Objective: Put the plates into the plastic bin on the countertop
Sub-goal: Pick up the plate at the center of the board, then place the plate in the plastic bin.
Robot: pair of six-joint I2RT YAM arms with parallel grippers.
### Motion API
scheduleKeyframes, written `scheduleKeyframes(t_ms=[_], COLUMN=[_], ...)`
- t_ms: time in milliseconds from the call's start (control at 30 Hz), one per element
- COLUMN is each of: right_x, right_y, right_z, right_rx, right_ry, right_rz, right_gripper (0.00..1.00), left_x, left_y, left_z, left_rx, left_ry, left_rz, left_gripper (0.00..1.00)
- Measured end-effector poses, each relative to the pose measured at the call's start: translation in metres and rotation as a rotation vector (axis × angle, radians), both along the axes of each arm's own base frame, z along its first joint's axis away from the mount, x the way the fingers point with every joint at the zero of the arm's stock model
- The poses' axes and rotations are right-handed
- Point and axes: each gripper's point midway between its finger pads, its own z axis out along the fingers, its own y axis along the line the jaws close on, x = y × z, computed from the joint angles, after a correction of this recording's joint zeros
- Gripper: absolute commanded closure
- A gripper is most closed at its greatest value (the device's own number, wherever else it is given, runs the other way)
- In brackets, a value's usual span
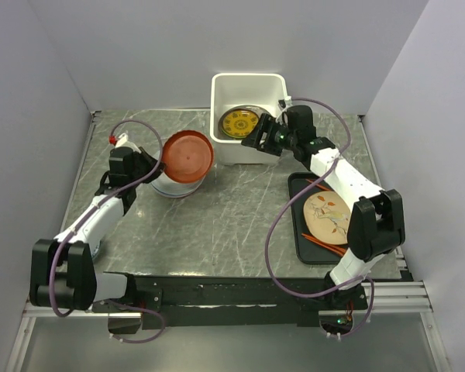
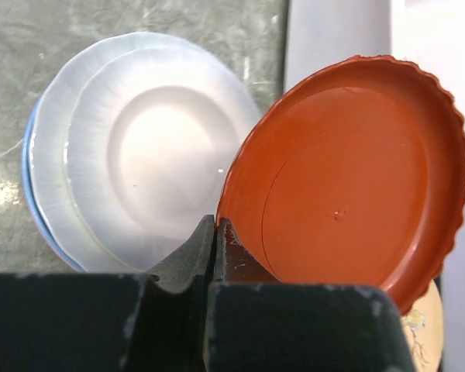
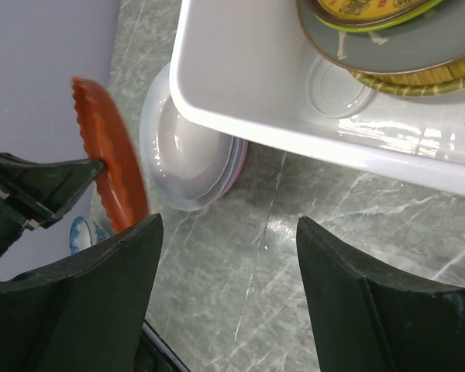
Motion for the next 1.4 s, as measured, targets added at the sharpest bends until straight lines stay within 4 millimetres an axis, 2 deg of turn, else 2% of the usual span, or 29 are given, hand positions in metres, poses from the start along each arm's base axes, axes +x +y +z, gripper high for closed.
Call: scheduleKeyframes(t_ms=[133, 367, 700, 867, 1100, 1233, 1333, 1400], right_x=[-0.006, -0.023, -0.039, -0.043, -0.050, -0.052, -0.053, -0.053], right_y=[0.011, 0.044, 0.067, 0.071, 0.068, 0.067, 0.066, 0.067], right_z=[0.002, 0.011, 0.013, 0.010, -0.012, -0.015, -0.017, -0.016], right_rx=[0.013, 0.047, 0.070, 0.076, 0.058, 0.056, 0.056, 0.059], right_ry=[-0.009, -0.032, -0.032, -0.023, 0.026, 0.032, 0.035, 0.035], right_rz=[0.037, 0.125, 0.181, 0.187, 0.179, 0.176, 0.175, 0.174], right_gripper=[0.23, 0.23, 0.23, 0.24, 0.26, 0.28, 0.31, 0.42], left_x=[-0.004, -0.012, -0.022, -0.024, -0.021, -0.022, -0.023, -0.023], left_y=[-0.003, -0.011, -0.043, -0.055, -0.068, -0.072, -0.075, -0.076], left_z=[0.010, 0.005, 0.005, 0.004, 0.007, 0.009, 0.011, 0.011], left_rx=[-0.013, -0.040, -0.049, -0.054, -0.059, -0.061, -0.063, -0.063], left_ry=[-0.027, -0.007, -0.006, -0.003, -0.007, -0.011, -0.015, -0.016], left_rz=[-0.019, -0.049, -0.140, -0.172, -0.208, -0.222, -0.230, -0.233], left_gripper=[0.99, 0.99, 0.99, 0.99, 0.99, 0.99, 0.99, 0.99])
